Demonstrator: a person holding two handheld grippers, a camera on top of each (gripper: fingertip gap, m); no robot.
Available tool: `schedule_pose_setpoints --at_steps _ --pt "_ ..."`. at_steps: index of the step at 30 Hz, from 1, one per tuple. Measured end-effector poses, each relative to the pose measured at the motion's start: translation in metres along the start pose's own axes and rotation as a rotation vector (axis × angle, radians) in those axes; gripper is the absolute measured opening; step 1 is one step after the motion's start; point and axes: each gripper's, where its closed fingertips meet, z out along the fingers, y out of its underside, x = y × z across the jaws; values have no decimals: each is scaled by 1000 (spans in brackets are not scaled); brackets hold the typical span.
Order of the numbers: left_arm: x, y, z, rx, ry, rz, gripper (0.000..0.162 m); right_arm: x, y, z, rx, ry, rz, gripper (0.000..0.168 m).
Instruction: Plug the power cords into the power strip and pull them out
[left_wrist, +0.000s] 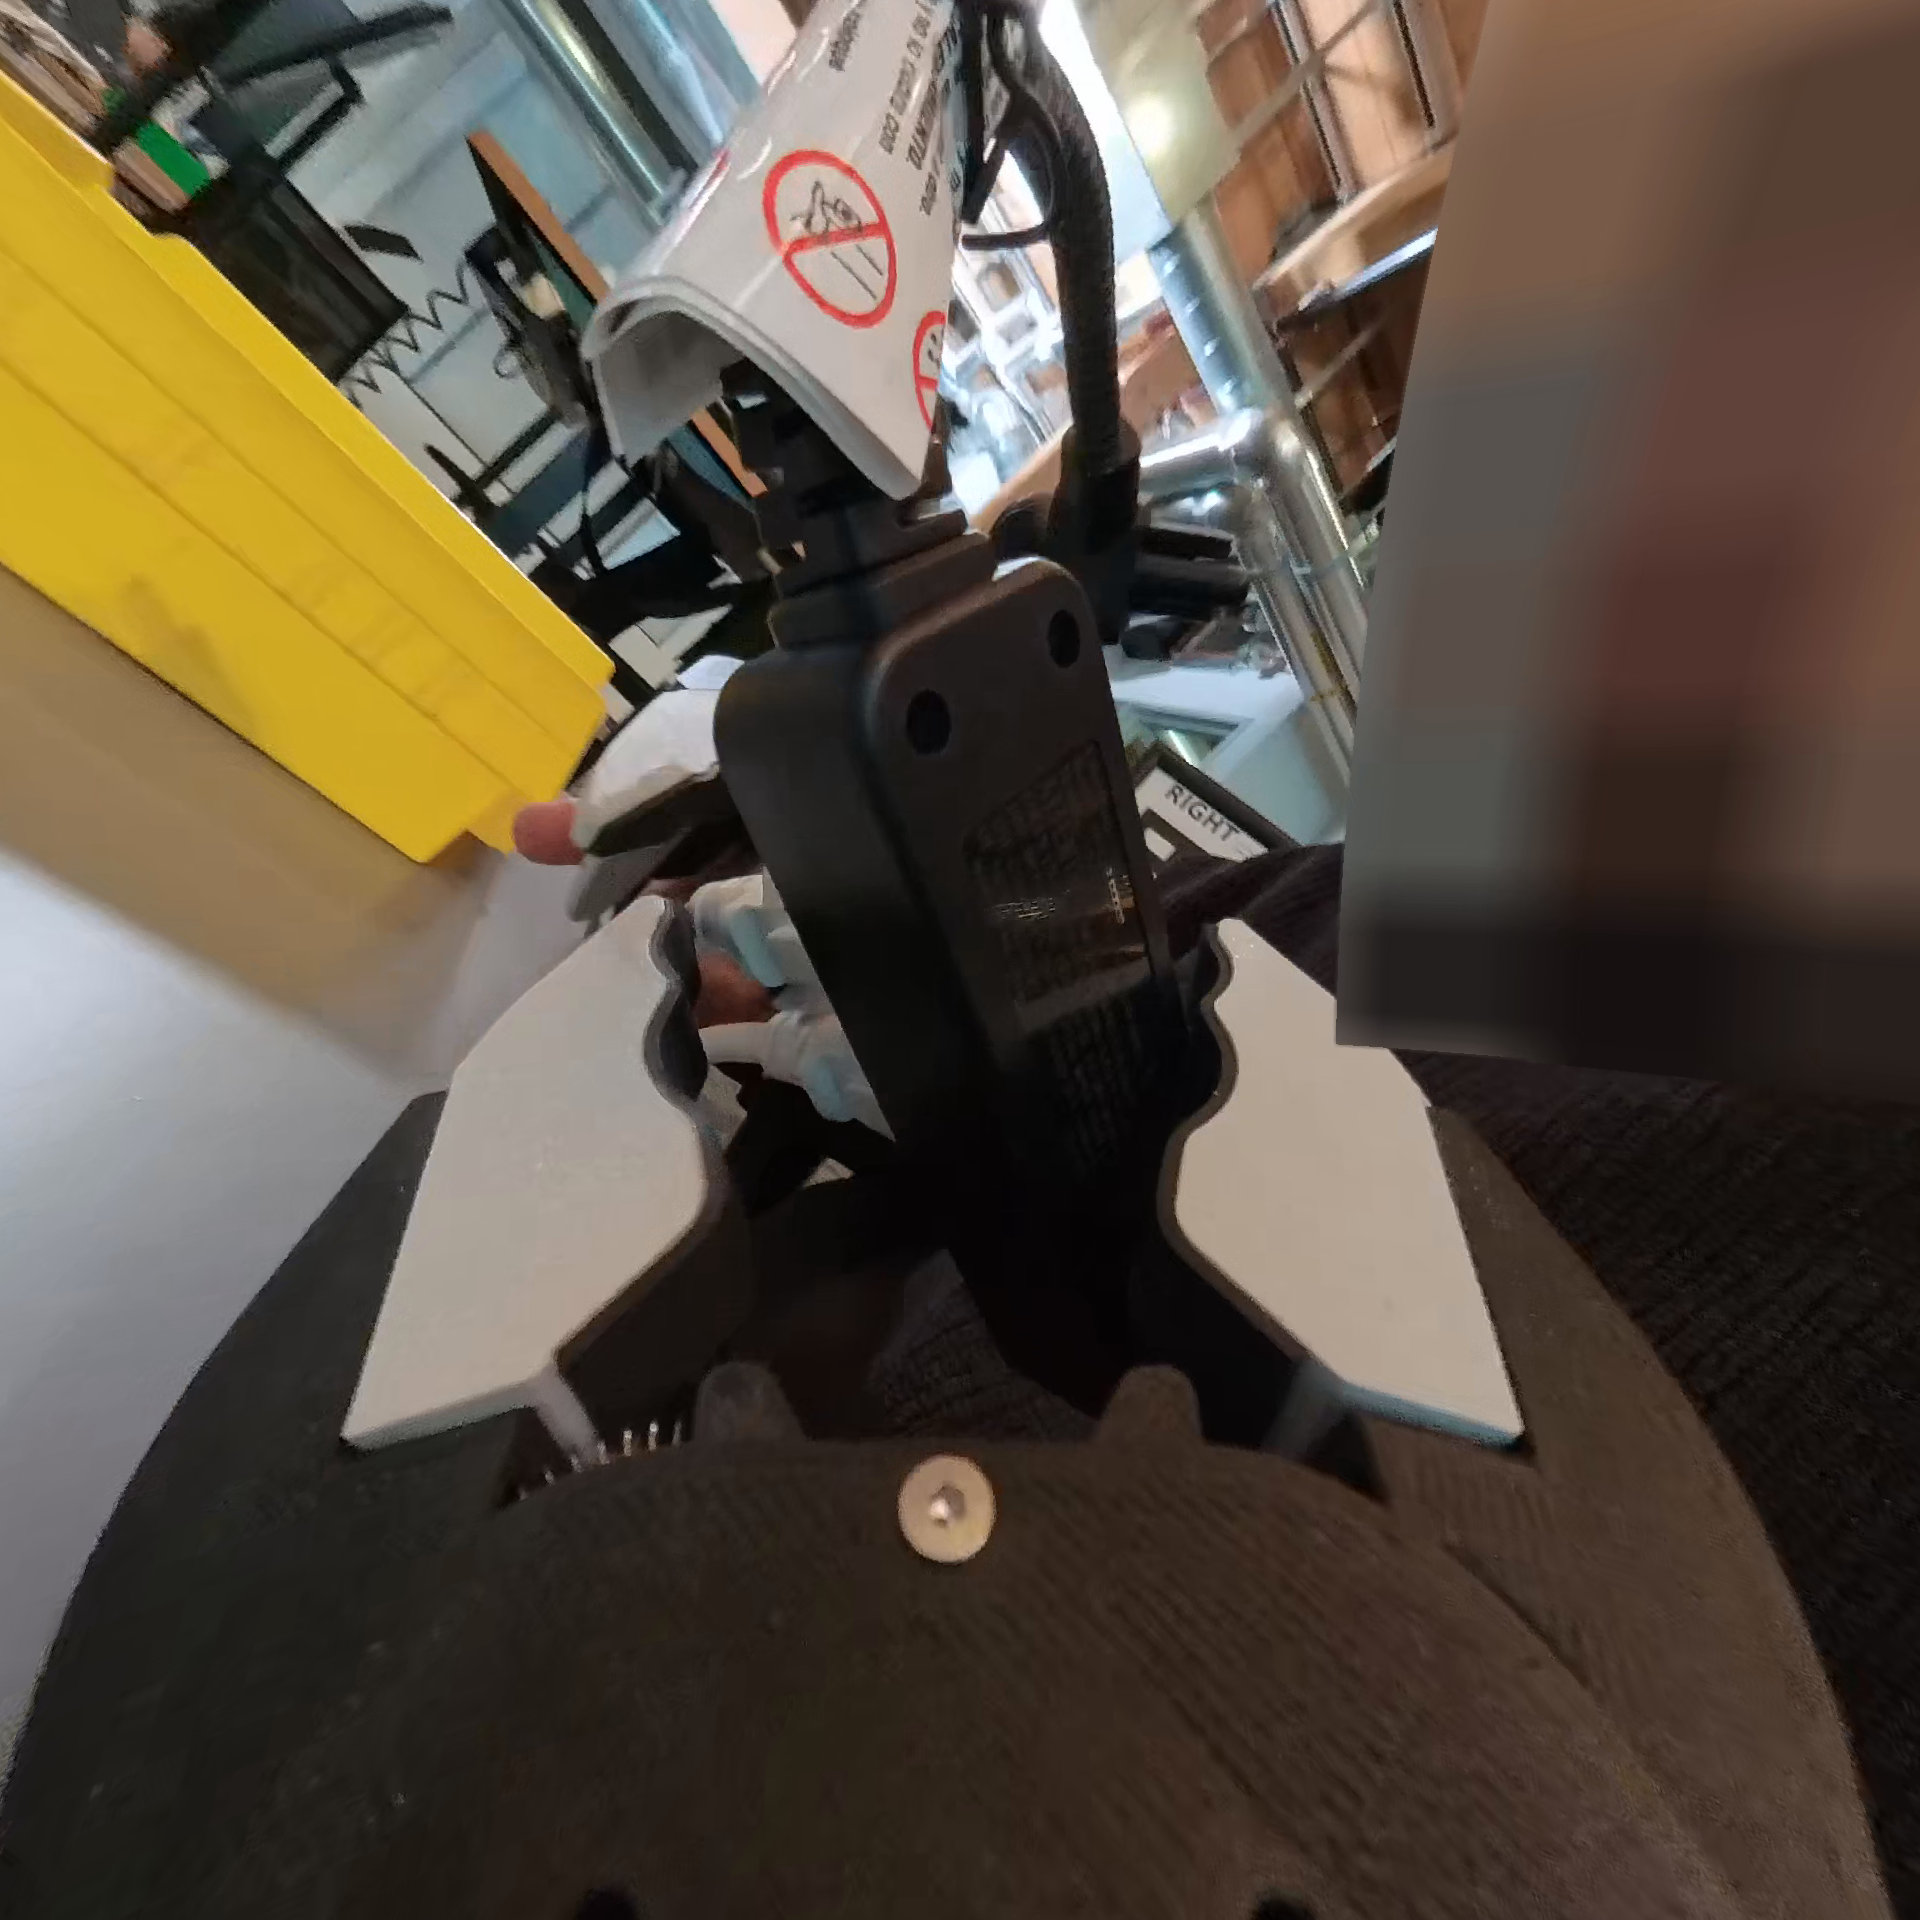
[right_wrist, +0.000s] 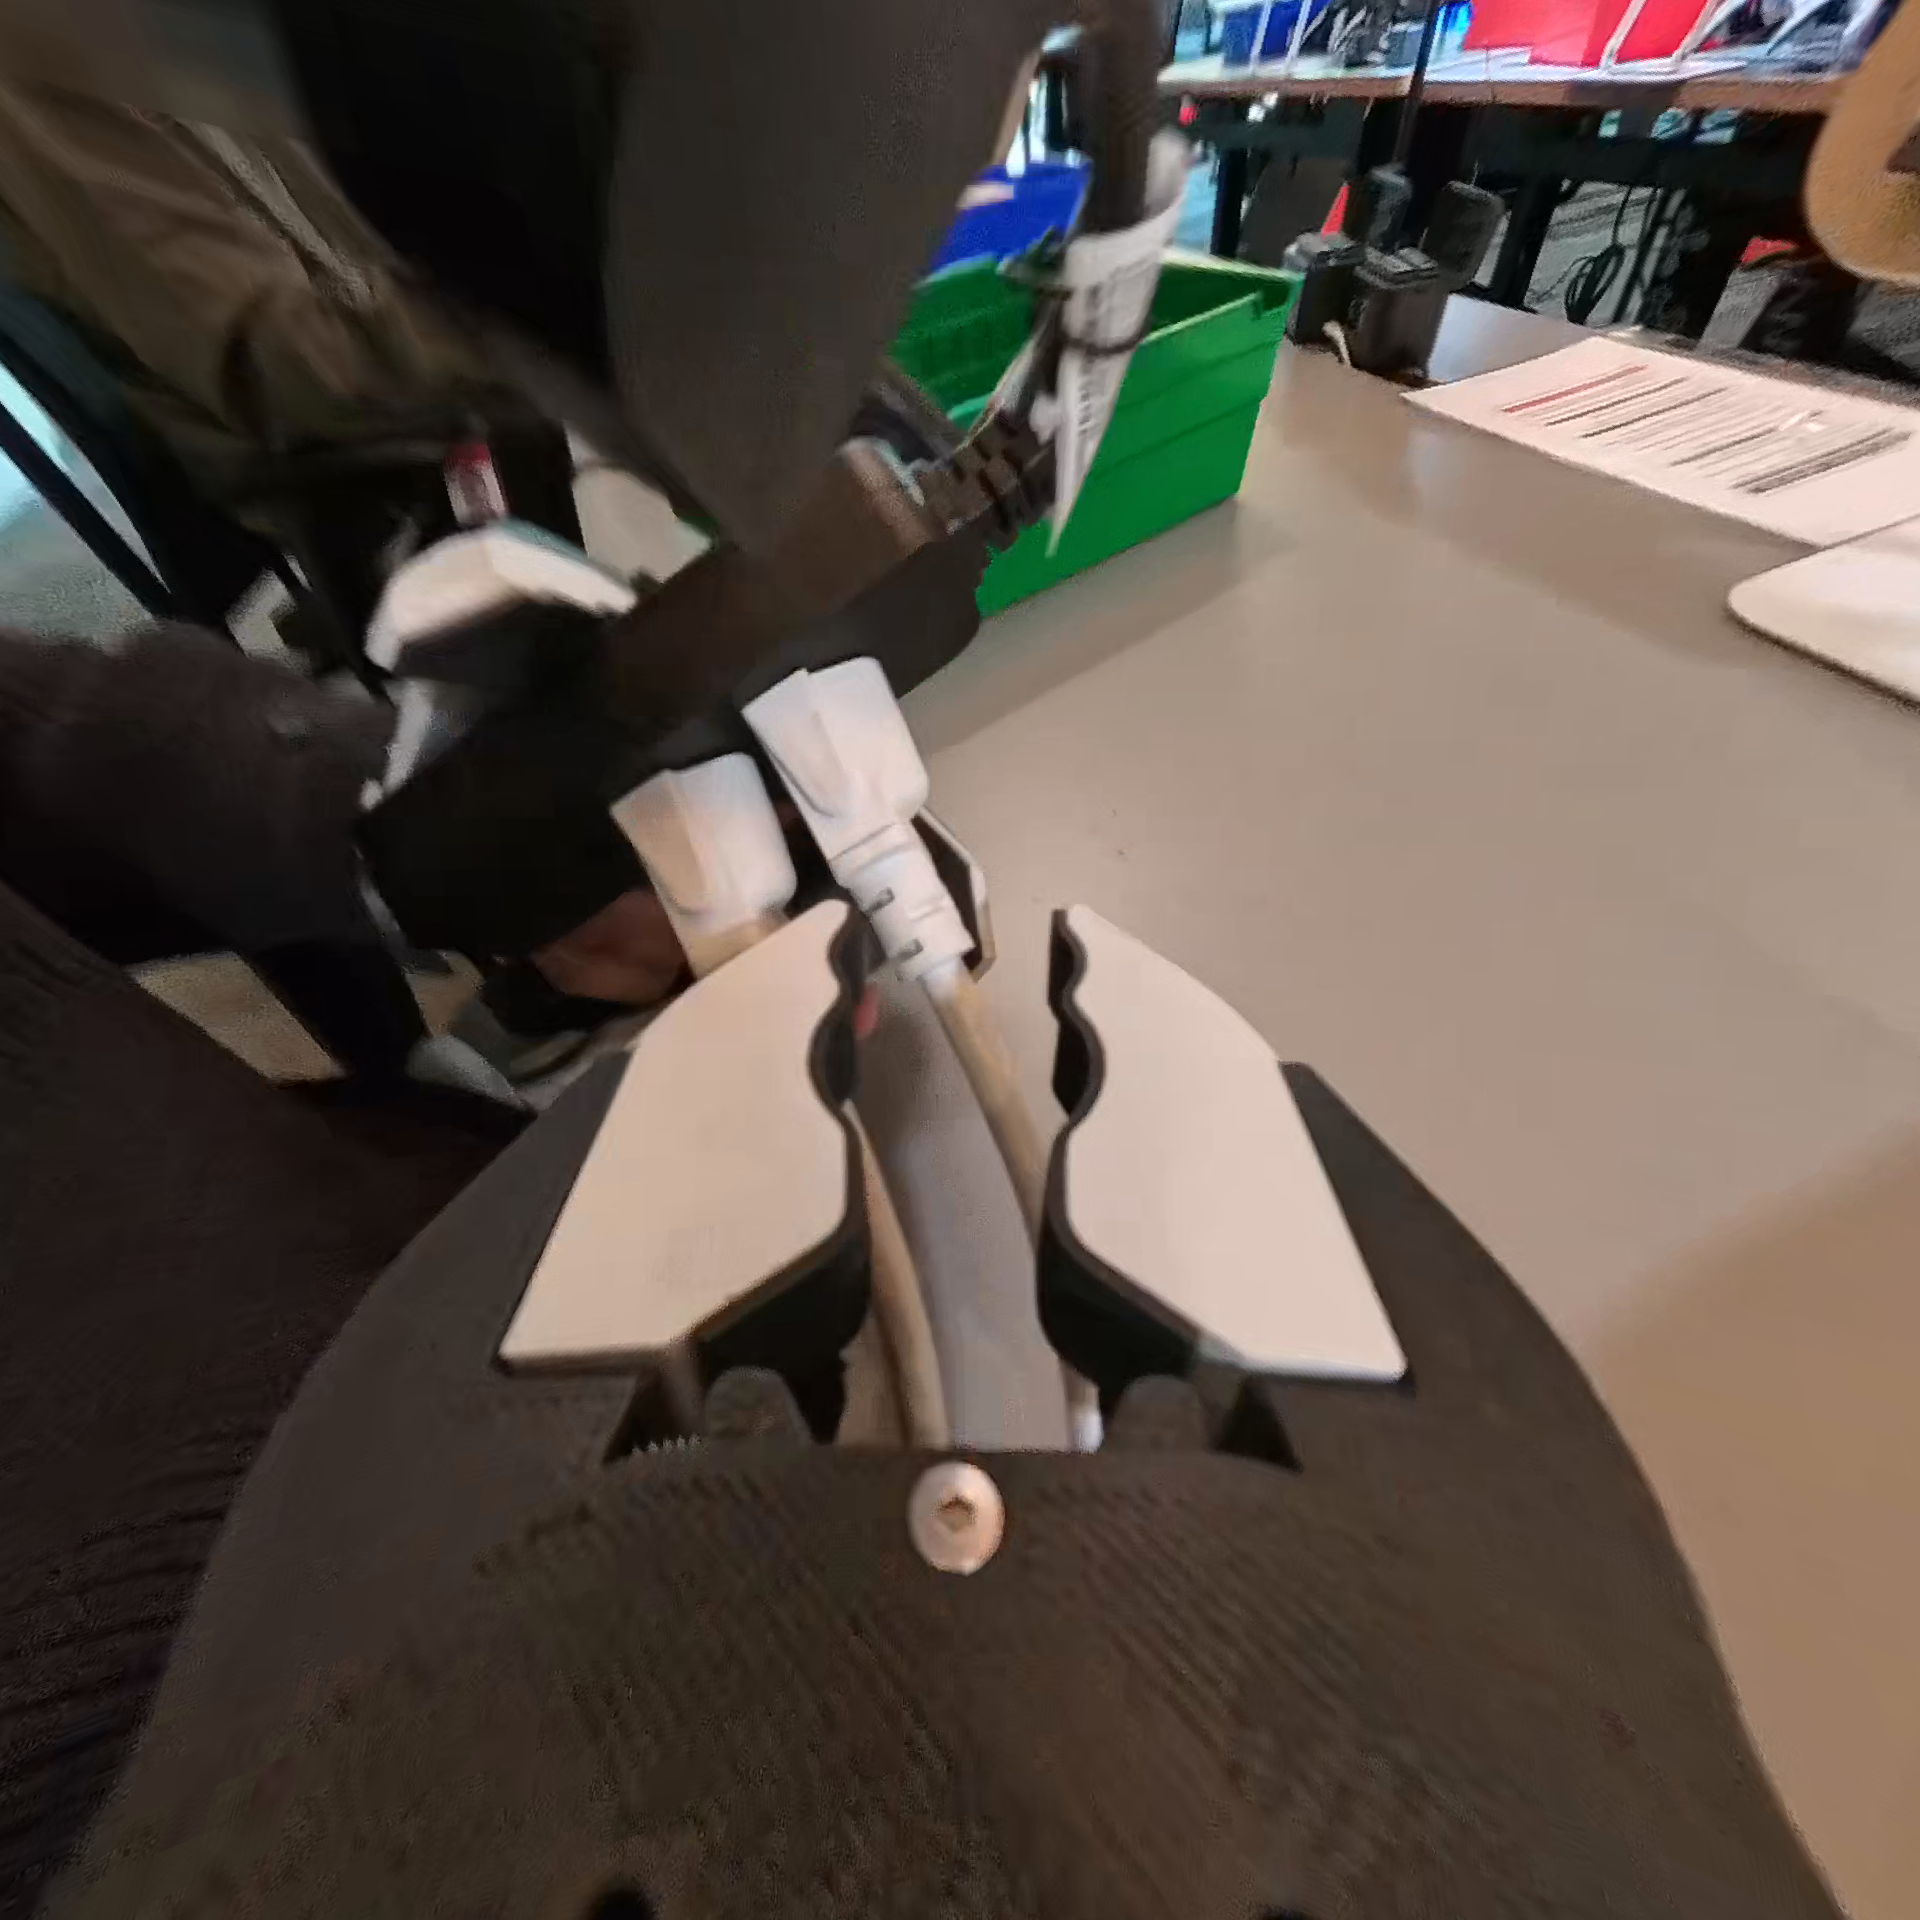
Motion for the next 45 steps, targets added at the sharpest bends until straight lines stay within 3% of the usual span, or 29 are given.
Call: schedule_pose_setpoints --at_steps 3,9,15,19,21,24,27,34,40,45 --pt "3 2 3 -9 2 16 89 -8 -2 -2 -21 12 -91 23" --pt "4 1 5 -3 -8 22 90 -7 -3 -7 -54 124 -283 18" --pt "5 -41 -14 122 -236 230 111 20 -18 -25 -93 387 -507 15" --pt "3 -49 -2 -65 -451 517 115 25 -43 -34 -102 467 -670 15" --pt "-2 -51 8 -182 -506 621 108 24 -54 -35 -118 494 -749 16" --pt "-20 -44 16 -378 -546 650 72 20 -66 -31 -99 475 -784 15" --pt "-33 -47 14 -405 -535 578 62 28 -69 -29 -129 505 -843 15" --pt "-78 -19 -15 -504 -576 547 59 30 -46 -5 -245 436 -999 16" --pt "-98 -28 -29 -440 -642 561 58 48 -32 7 -249 427 -877 21" --pt "-121 -30 -55 -401 -720 427 57 39 -31 -11 -90 368 -620 19"
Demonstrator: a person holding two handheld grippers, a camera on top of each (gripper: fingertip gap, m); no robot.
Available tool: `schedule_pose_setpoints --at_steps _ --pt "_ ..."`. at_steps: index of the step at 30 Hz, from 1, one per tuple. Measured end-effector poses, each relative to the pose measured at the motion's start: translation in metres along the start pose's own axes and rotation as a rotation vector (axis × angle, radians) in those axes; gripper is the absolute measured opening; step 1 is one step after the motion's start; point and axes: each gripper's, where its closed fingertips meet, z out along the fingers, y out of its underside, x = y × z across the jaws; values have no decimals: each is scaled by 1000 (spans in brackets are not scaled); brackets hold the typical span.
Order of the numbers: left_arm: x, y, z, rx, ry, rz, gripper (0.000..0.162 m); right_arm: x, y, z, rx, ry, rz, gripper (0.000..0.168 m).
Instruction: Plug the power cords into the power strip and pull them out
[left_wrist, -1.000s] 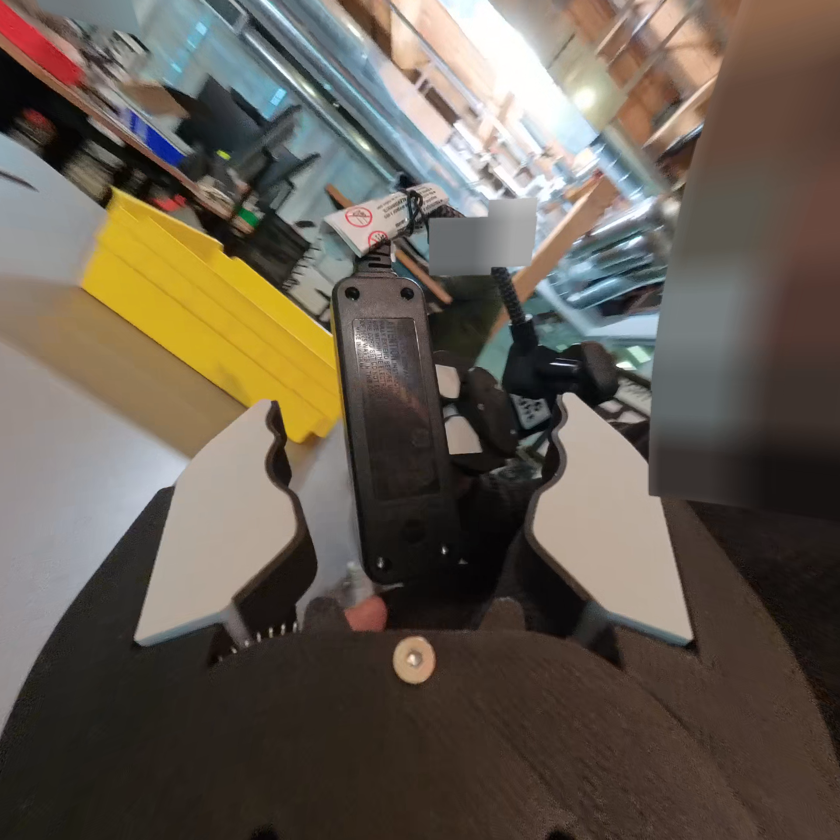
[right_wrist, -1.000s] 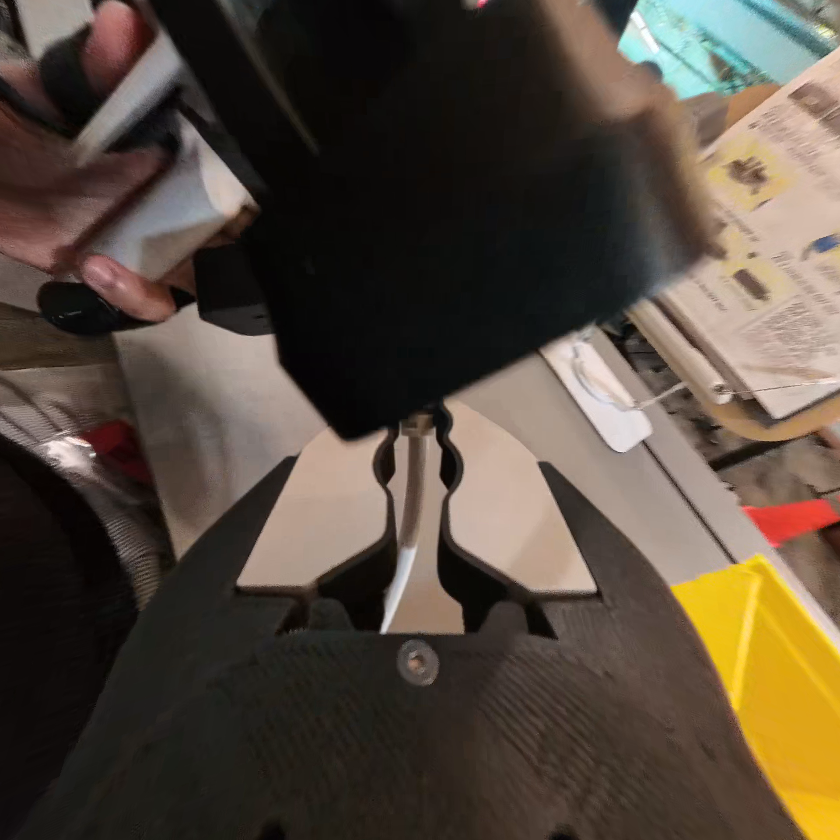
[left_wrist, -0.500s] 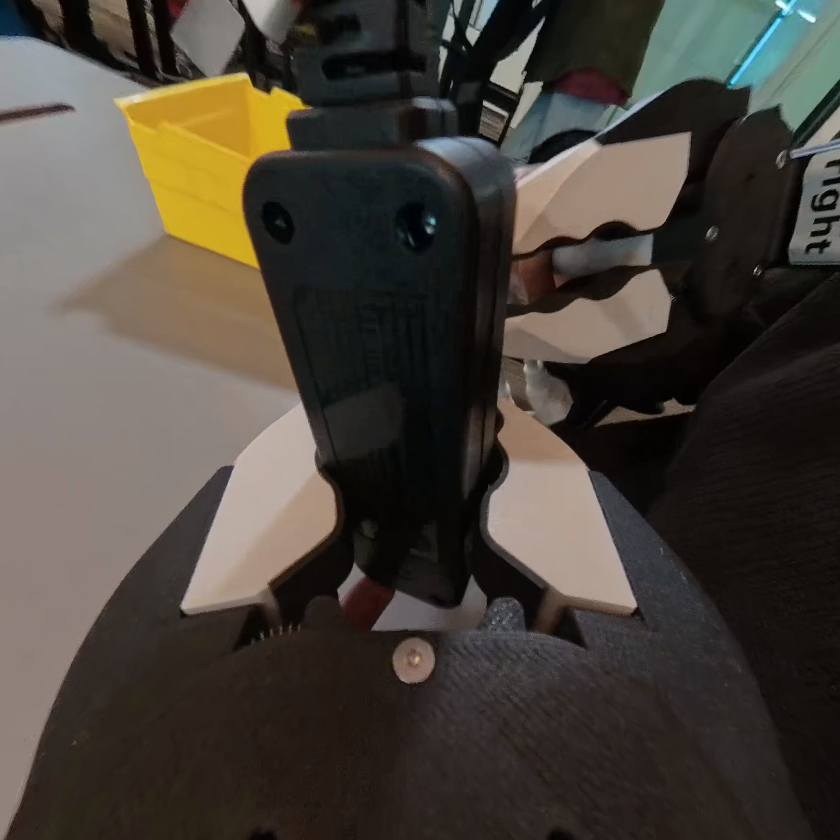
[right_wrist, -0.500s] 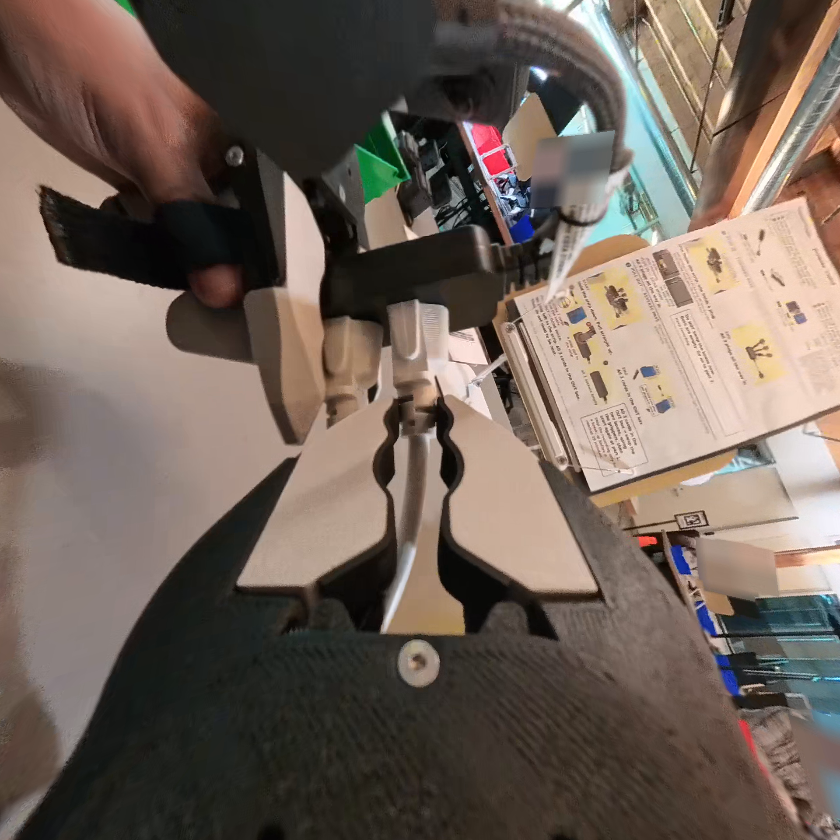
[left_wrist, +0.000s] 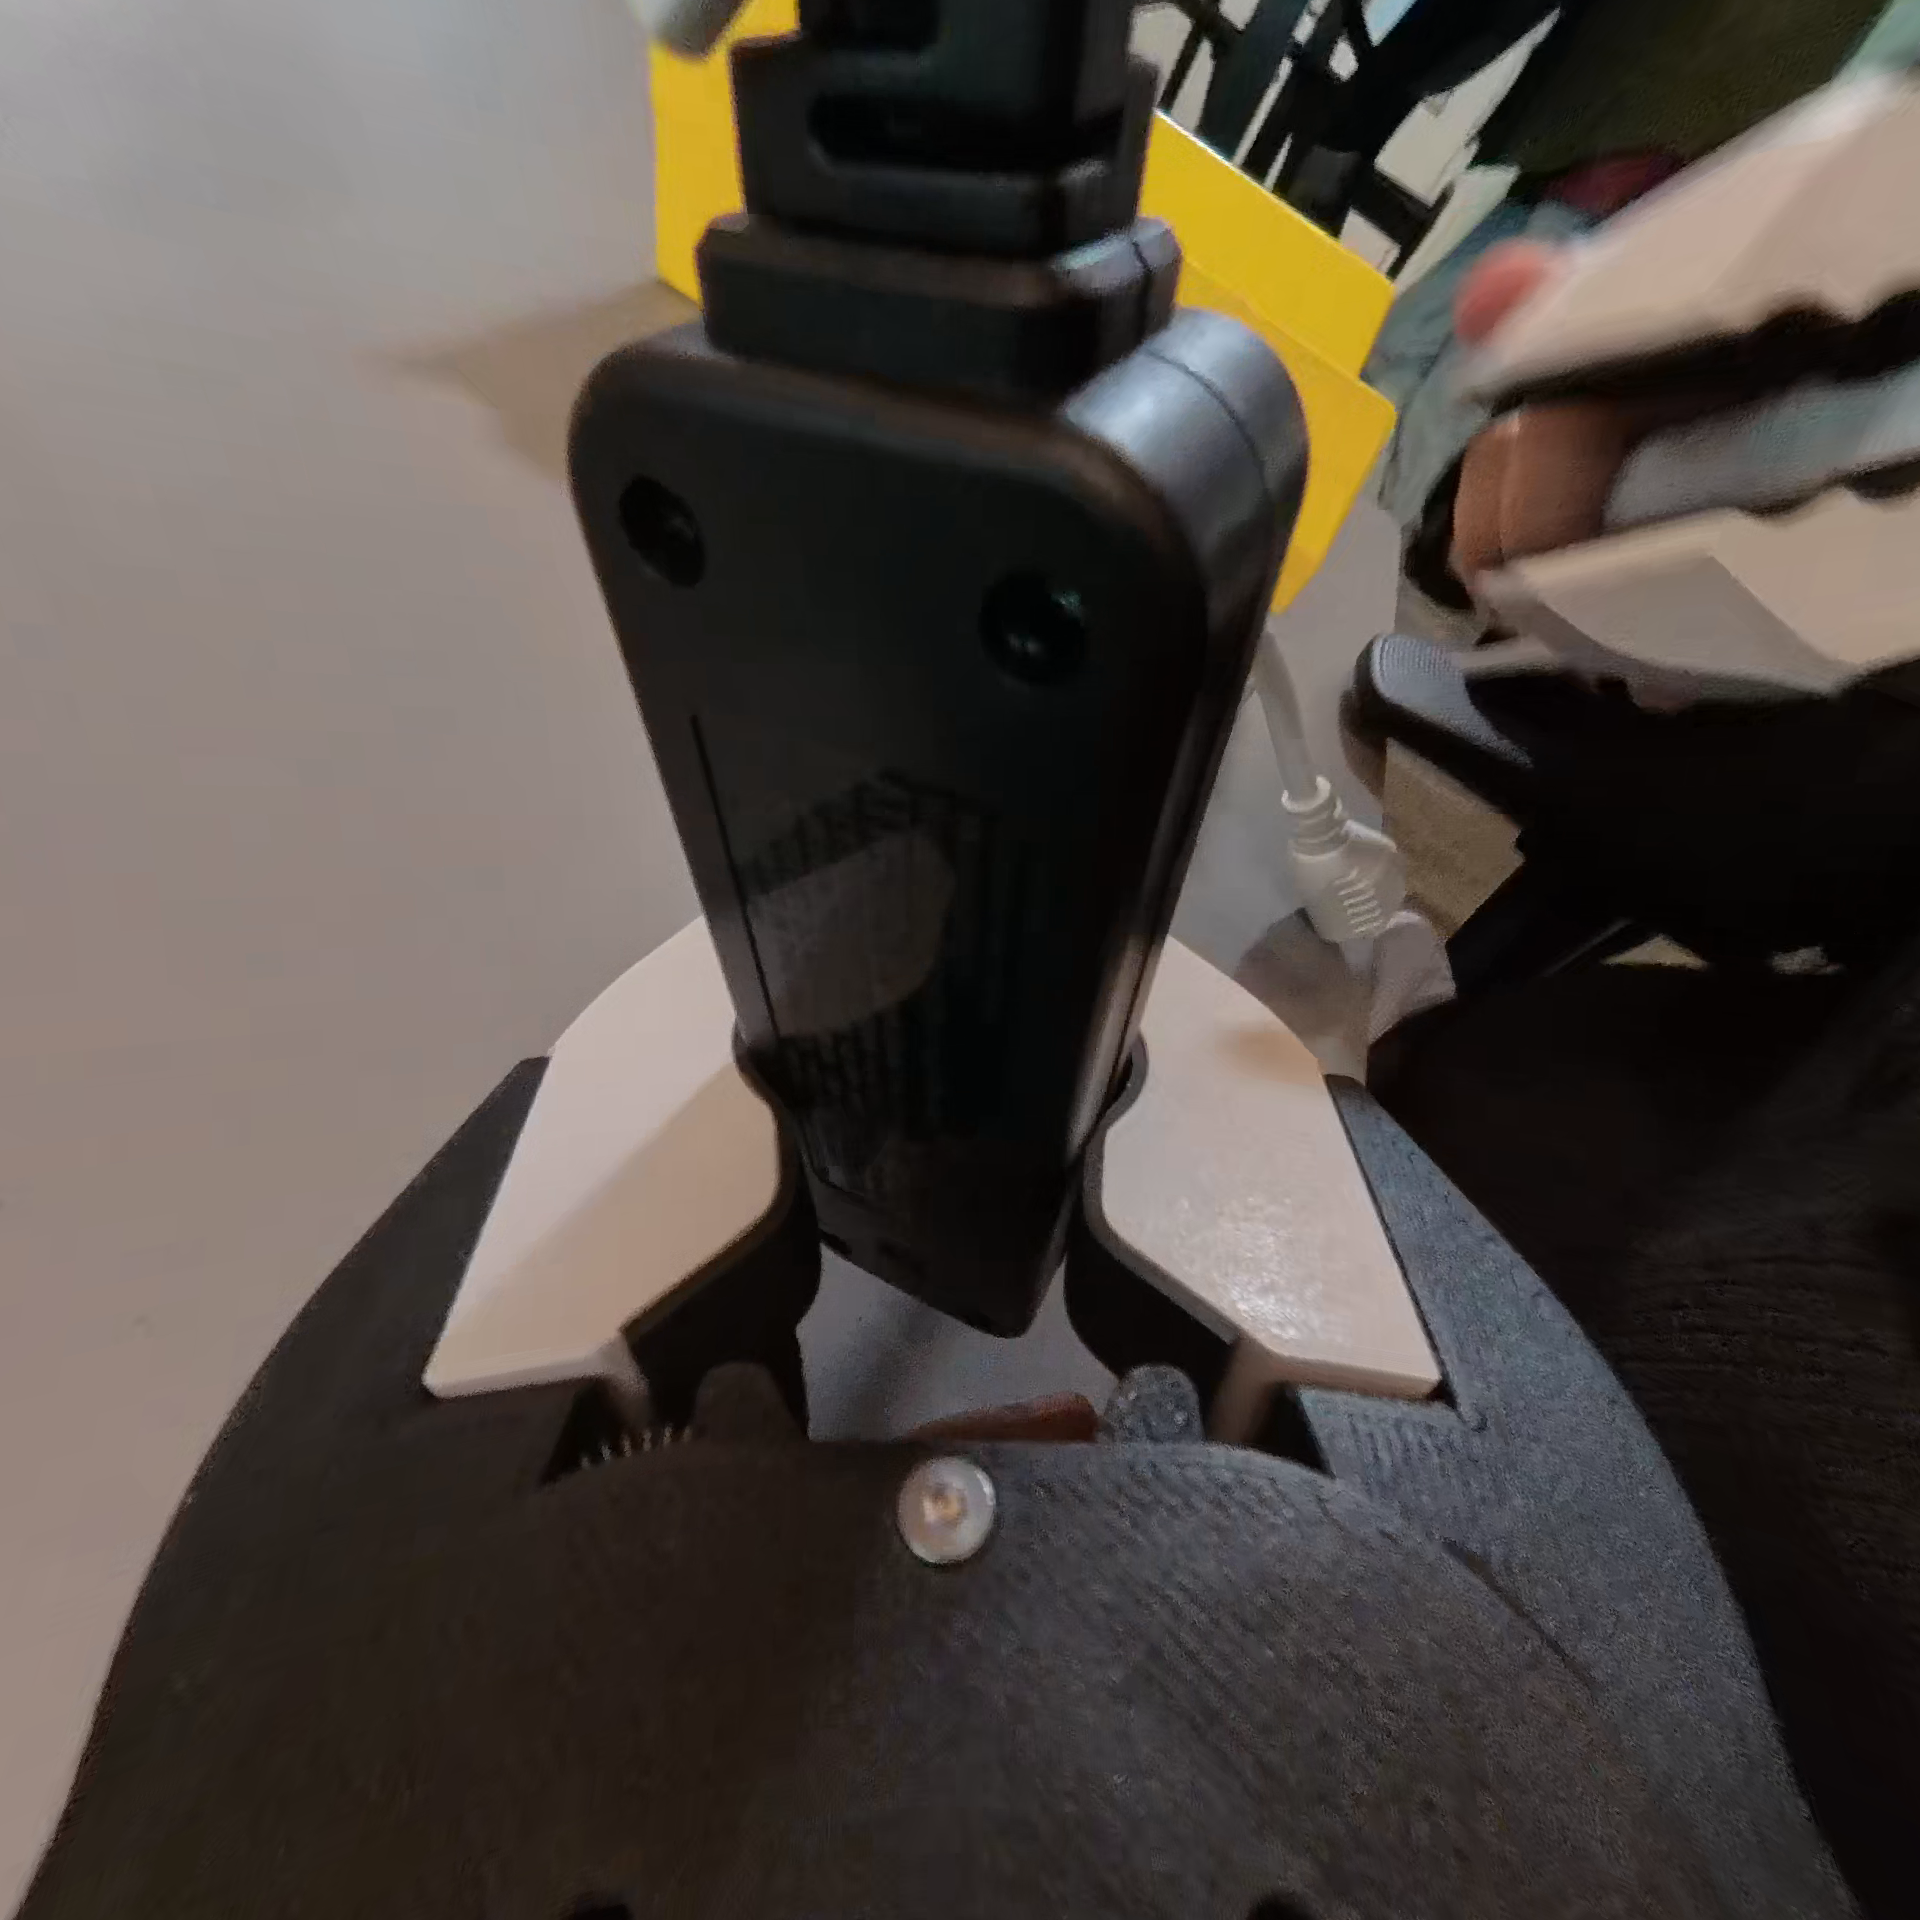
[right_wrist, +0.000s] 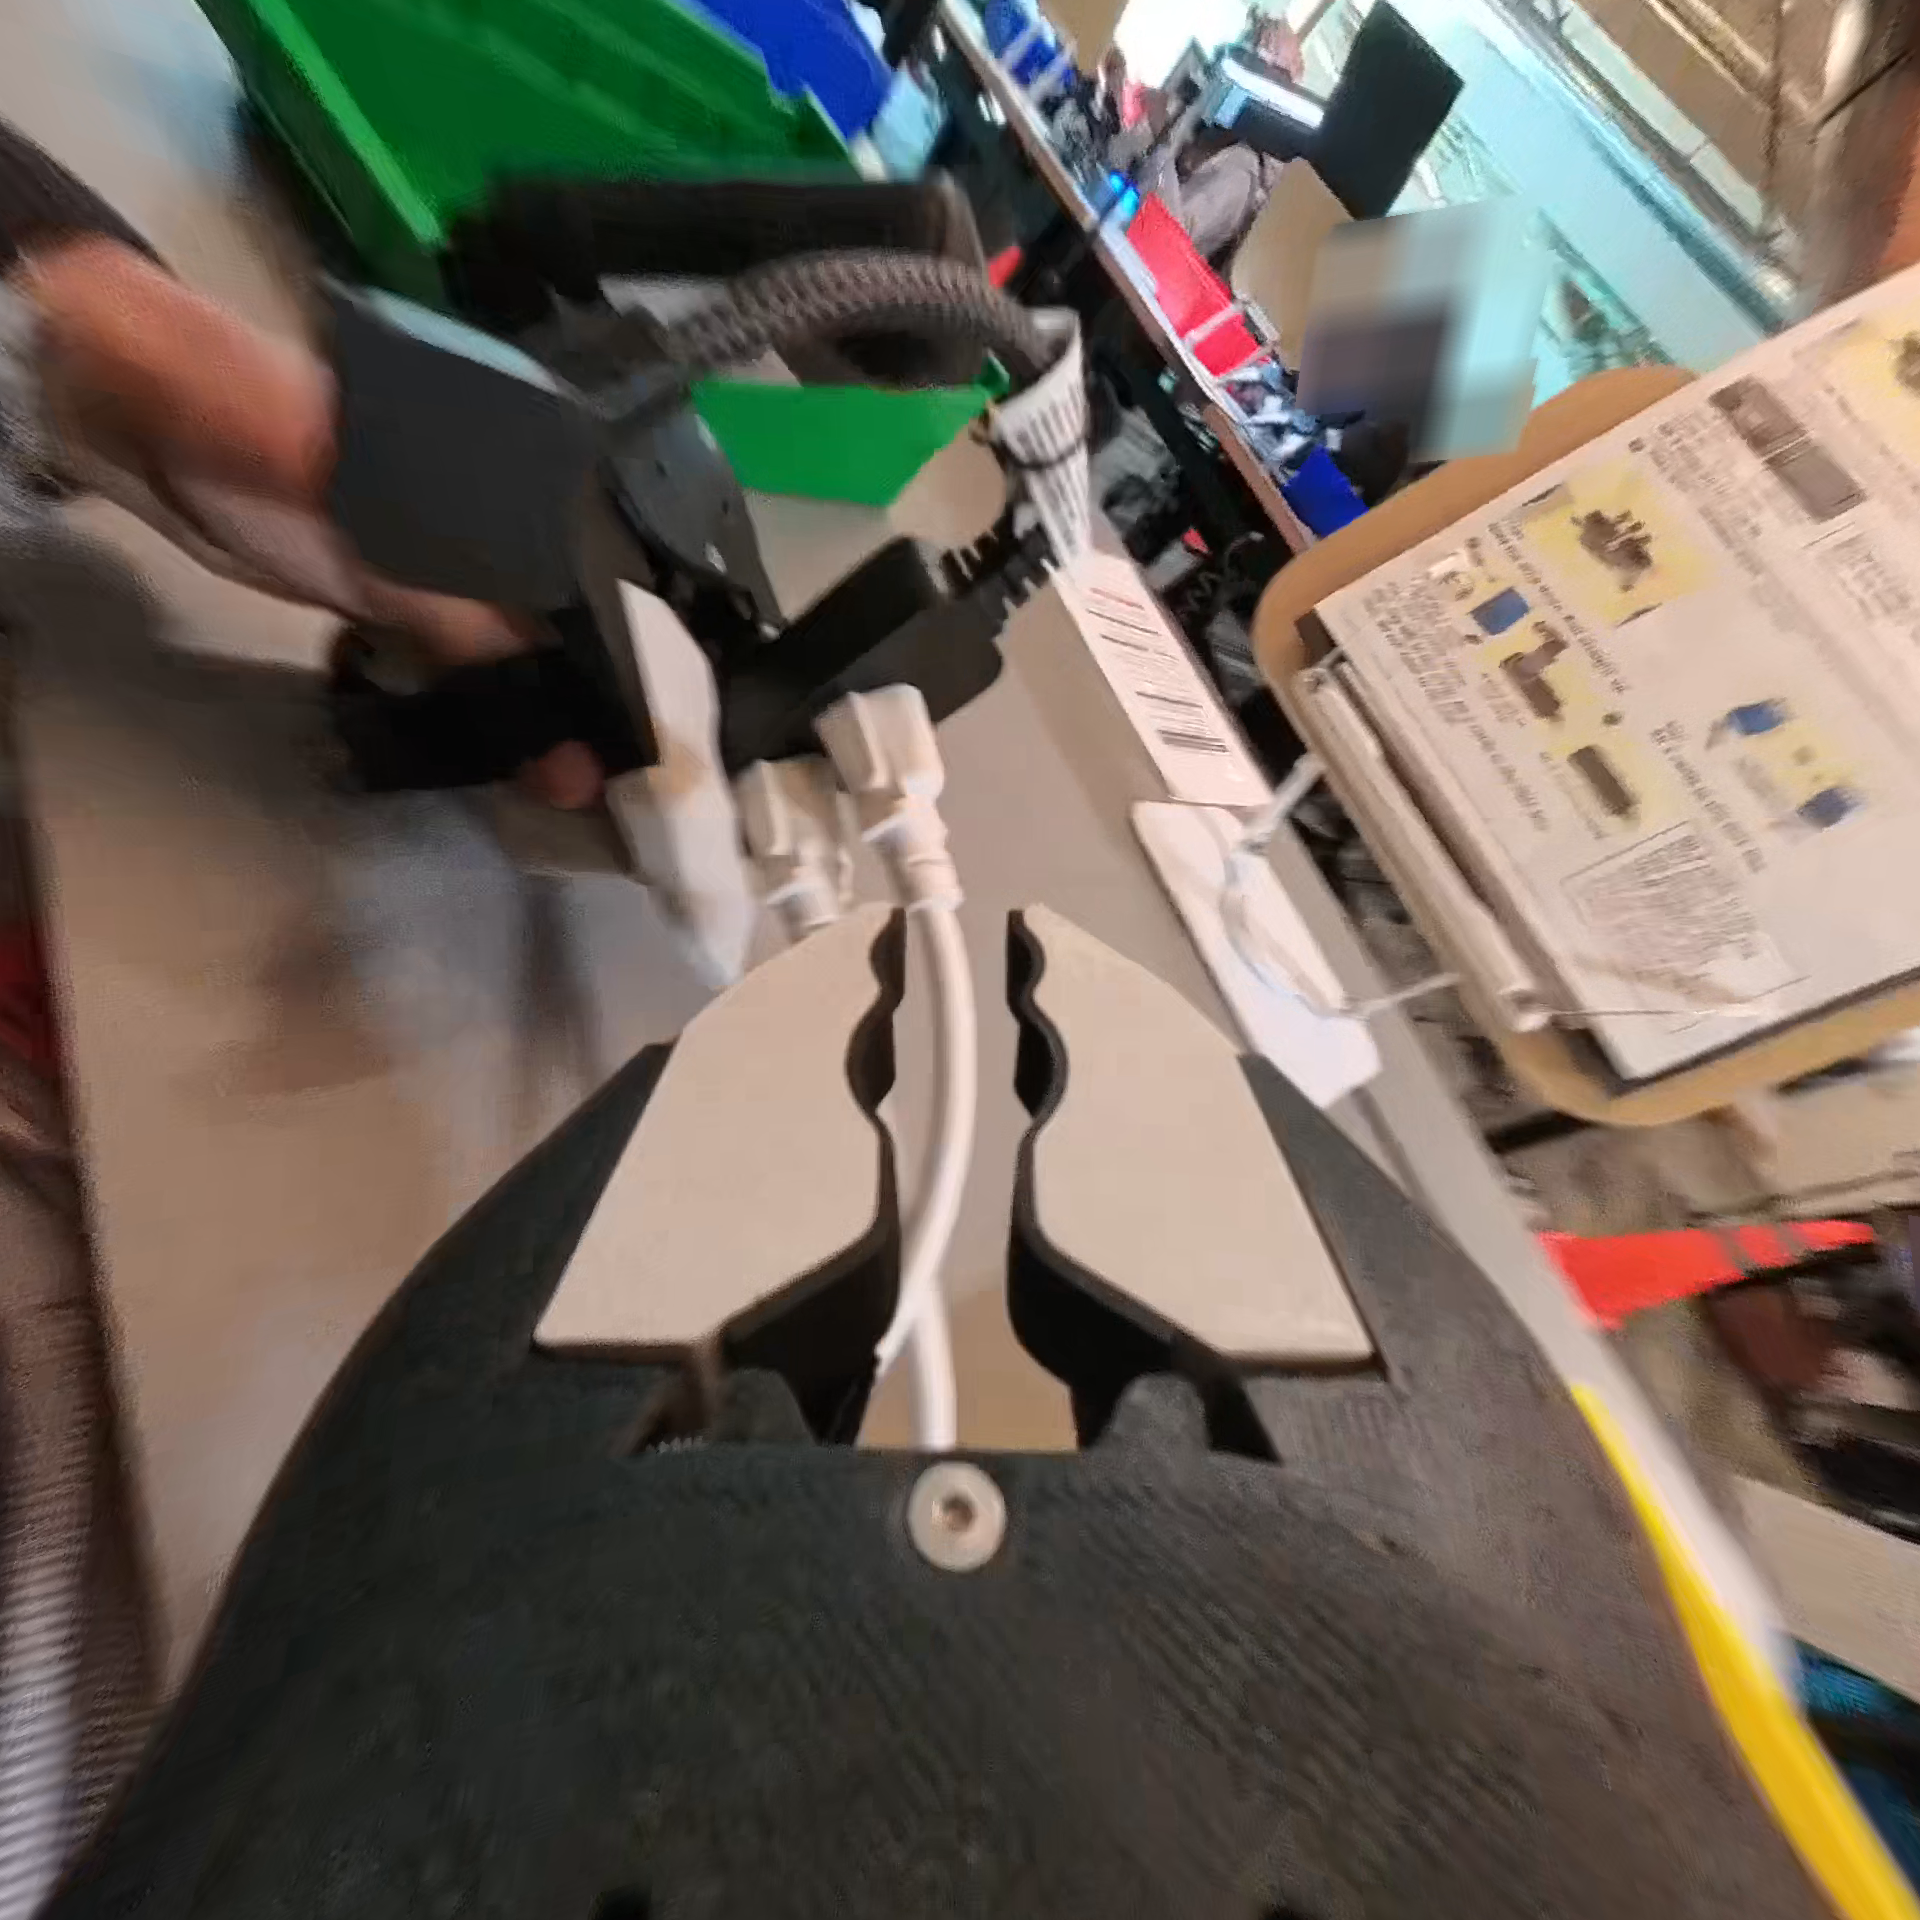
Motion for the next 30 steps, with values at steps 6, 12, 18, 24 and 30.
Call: schedule_pose_setpoints --at_steps 6,12,18,24,30 --pt "-11 -4 -5 49 5 -111 56 -59 19 5 8 -235 412 22" --pt "-12 -1 -3 20 -19 -108 56 -29 40 8 3 -170 578 29" --pt "-4 6 5 -30 -7 -88 56 -24 42 13 -52 -69 267 26" --pt "7 7 8 -48 21 -31 57 -6 25 1 75 -51 375 29" --pt "22 8 11 -67 61 121 57 -14 34 5 25 -233 496 39"
